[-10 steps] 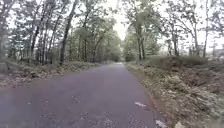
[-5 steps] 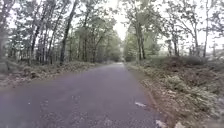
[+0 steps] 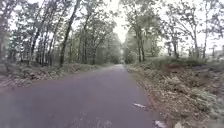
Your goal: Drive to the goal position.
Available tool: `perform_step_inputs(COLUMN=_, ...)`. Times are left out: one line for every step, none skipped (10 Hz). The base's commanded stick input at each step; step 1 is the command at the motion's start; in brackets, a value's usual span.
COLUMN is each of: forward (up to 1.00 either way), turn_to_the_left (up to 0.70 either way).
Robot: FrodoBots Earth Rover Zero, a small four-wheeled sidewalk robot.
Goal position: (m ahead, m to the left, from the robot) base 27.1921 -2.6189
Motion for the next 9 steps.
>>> perform_step_inputs(forward=0.70, turn_to_the_left=-0.05)
perform_step_inputs(forward=0.70, turn_to_the_left=0.00)
perform_step_inputs(forward=0.70, turn_to_the_left=0.00)
perform_step_inputs(forward=0.70, turn_to_the_left=0.00)
perform_step_inputs(forward=0.70, turn_to_the_left=0.00)
perform_step_inputs(forward=0.70, turn_to_the_left=0.00)
perform_step_inputs(forward=0.70, turn_to_the_left=0.00)
perform_step_inputs(forward=0.70, turn_to_the_left=0.00)
perform_step_inputs(forward=0.70, turn_to_the_left=0.00)
